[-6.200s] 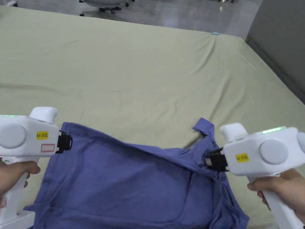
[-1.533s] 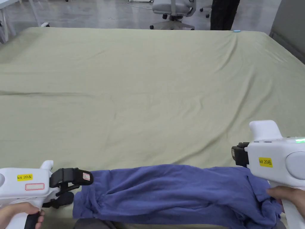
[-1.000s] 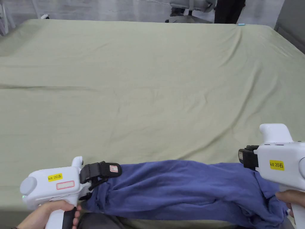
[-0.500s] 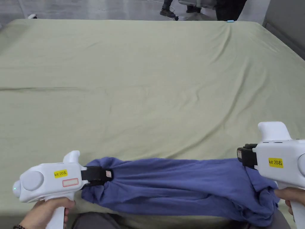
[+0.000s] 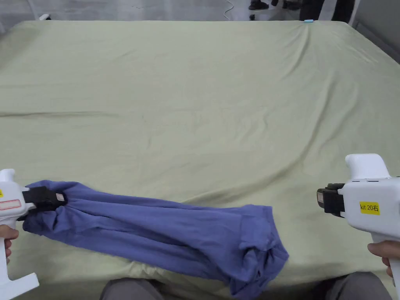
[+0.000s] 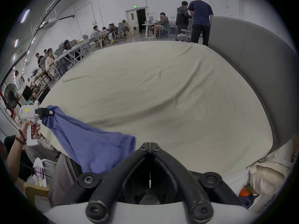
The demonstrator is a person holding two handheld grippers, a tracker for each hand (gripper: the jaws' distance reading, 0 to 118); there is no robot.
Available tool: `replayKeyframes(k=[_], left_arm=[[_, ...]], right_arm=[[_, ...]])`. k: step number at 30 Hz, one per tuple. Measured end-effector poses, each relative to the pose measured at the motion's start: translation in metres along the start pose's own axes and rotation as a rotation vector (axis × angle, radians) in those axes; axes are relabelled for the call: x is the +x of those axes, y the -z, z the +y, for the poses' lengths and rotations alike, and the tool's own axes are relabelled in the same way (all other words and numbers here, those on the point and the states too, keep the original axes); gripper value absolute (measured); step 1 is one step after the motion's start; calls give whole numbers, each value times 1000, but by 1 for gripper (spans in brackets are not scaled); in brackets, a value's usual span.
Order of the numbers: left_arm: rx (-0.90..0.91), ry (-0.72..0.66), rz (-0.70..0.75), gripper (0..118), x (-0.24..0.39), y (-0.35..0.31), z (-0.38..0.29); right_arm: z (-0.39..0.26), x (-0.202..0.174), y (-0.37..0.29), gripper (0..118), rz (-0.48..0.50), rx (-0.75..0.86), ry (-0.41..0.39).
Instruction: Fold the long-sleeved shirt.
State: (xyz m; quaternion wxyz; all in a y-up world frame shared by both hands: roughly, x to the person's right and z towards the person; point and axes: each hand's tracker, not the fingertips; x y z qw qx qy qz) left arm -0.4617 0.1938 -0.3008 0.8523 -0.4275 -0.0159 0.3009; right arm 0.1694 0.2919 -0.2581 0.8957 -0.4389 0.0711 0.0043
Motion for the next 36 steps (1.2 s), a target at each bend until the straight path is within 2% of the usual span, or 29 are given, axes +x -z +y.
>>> replayKeyframes(k=[4,5,13,17,22,24,25,26,27,28,29,31,36], left_arm=[[-13,84,-53,3,19,-13,-3],[-18,107,-55,3,35,-18,-5],[-108,313,-336,3,190,-45,-54],[-196,406,-338,4,256,-7,-93],[-341,462,-275,4,294,74,-138],[-383,435,-306,12,295,101,-152],[-422,417,-310,26,295,110,-156],[-447,398,-316,51,297,116,-161],[-460,389,-355,81,295,119,-162],[-463,380,-419,93,295,121,-162],[-454,366,-455,96,297,118,-159],[-429,359,-416,97,303,102,-152],[-200,292,-469,93,290,44,-112]], right_arm=[[2,-6,6,0,18,-9,-5],[2,-7,7,0,22,-10,-8],[-1,-6,4,0,42,0,-18],[-6,2,0,0,44,11,2],[-14,18,-10,0,39,36,51],[-18,26,-14,0,35,45,71],[-19,30,-15,0,32,47,81],[-21,34,-16,0,29,50,90],[-22,37,-17,0,25,52,97],[-23,40,-18,0,23,53,102],[-24,43,-18,0,19,53,107],[-26,47,-18,0,15,52,115],[-27,50,-18,0,18,58,125]])
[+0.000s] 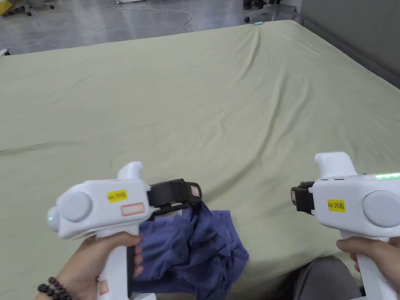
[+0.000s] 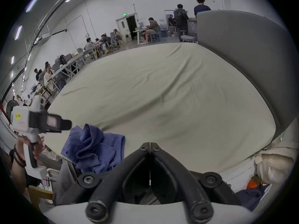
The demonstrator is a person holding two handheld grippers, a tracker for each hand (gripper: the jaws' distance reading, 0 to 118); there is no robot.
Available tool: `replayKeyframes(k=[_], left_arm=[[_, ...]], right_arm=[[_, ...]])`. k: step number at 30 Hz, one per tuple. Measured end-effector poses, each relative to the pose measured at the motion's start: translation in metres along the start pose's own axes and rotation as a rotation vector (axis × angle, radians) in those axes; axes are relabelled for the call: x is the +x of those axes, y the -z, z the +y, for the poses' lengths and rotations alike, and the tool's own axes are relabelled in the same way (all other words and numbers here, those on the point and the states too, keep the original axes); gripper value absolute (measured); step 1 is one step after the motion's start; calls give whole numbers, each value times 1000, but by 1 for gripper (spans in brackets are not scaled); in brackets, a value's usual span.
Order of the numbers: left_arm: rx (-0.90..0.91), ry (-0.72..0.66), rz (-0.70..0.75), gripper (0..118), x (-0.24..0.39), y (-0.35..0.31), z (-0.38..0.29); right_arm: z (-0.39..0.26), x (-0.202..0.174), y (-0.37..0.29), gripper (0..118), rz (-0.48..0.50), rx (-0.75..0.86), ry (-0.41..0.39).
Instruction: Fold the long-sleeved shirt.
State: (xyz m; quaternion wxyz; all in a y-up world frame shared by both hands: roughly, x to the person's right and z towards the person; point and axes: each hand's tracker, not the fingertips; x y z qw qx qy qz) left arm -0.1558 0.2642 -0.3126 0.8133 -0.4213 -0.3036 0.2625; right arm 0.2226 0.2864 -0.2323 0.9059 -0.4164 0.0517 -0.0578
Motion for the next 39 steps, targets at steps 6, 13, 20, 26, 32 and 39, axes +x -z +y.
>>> replayKeyframes(k=[6,13,20,26,32,39], left_arm=[[78,124,290,0,-19,-20,-15],[-13,398,345,0,-22,23,-68],[-108,450,221,0,11,59,-87],[-177,517,209,0,29,95,-102],[-209,461,213,0,26,107,-98],[-73,320,115,0,23,30,-59]], right_arm=[[-2,-6,4,0,22,5,9],[-8,-11,5,0,37,-11,-6],[-14,-1,5,0,9,-21,12],[-20,6,8,0,7,-29,38],[-25,12,13,0,117,-49,74],[-10,-45,35,0,361,-67,88]])
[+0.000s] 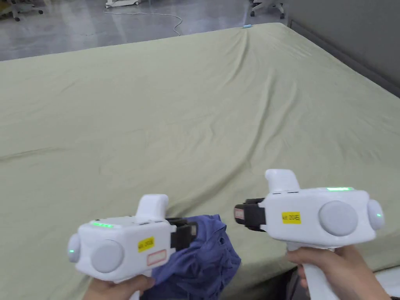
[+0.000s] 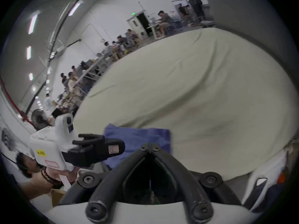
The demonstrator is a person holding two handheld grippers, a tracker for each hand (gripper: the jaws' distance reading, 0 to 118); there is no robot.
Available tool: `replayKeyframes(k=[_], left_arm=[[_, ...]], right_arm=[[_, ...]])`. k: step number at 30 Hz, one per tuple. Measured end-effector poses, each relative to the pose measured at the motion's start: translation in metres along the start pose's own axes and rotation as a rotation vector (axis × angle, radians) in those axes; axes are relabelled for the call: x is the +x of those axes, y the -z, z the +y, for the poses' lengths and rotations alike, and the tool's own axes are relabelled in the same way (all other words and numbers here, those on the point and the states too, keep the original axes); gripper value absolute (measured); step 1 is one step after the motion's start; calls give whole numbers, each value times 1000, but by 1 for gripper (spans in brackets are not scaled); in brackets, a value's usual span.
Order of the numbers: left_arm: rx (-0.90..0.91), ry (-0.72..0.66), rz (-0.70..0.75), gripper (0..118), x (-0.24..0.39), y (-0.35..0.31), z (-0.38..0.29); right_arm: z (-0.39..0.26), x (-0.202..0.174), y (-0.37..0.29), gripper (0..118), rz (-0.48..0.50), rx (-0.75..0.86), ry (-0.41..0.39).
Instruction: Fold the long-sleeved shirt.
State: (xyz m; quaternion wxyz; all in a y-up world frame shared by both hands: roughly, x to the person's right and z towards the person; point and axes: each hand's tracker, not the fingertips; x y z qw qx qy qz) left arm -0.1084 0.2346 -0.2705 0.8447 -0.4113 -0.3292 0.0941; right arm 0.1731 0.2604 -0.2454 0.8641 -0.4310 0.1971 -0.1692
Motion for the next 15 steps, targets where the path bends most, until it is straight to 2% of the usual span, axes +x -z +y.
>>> replayKeyframes(k=[3,6,10,13,14,15], left_arm=[[74,-66,45,0,-30,-43,7],[113,-159,100,0,-66,-74,1],[111,-255,108,0,-99,-88,-14],[116,-304,101,0,-105,-91,-24],[112,-312,103,11,-110,-91,-26],[108,-324,99,42,-120,-89,-28]], right_arm=[[1,-23,30,0,117,-59,7],[-4,-37,64,0,161,-148,25],[-16,-31,93,0,166,-237,83],[-26,-12,98,0,83,-274,88],[-29,-4,98,0,63,-271,103],[-30,7,97,0,80,-266,144]])
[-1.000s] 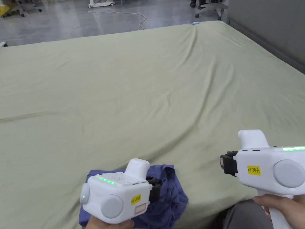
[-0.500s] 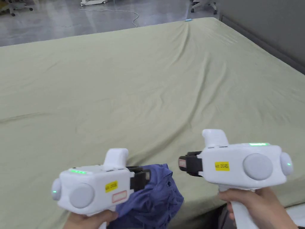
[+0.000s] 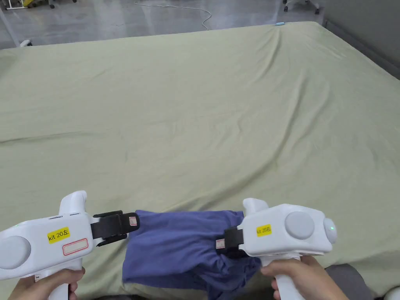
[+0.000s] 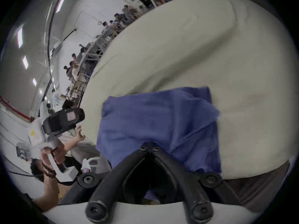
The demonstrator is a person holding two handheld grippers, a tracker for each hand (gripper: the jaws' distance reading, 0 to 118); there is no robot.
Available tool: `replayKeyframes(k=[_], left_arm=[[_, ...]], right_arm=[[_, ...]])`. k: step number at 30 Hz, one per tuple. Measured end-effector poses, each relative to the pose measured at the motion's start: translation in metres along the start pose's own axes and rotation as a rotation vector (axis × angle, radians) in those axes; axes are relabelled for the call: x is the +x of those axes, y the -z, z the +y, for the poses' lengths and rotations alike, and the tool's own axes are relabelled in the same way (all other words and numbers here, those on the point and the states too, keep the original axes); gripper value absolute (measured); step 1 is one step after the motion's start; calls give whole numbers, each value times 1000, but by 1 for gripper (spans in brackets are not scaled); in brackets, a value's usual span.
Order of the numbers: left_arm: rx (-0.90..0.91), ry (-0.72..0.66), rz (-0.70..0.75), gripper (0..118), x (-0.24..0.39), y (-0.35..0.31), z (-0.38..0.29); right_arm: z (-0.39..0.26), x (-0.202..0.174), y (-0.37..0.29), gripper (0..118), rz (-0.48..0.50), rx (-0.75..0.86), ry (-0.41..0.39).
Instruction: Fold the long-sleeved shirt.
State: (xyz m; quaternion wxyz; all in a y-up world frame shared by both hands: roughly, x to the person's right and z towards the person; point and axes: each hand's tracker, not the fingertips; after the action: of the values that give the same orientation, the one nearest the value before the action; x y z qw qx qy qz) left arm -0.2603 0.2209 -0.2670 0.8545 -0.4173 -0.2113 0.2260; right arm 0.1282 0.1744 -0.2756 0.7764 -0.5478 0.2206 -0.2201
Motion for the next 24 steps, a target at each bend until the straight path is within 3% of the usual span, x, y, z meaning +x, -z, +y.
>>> replayKeyframes(k=[2,3,11,17,24], left_arm=[[-16,-49,-12,93,-13,4,-2],[-35,-83,-26,113,-20,7,-3],[-121,-308,-146,115,-62,42,-13],[-169,-409,-393,114,-67,71,-16],[-211,-295,-404,114,-58,95,-10]], right_arm=[[1,14,-2,0,54,13,80],[1,17,-3,0,48,14,86],[1,17,1,0,53,18,72],[1,13,1,0,38,19,64],[1,13,2,0,33,19,66]])
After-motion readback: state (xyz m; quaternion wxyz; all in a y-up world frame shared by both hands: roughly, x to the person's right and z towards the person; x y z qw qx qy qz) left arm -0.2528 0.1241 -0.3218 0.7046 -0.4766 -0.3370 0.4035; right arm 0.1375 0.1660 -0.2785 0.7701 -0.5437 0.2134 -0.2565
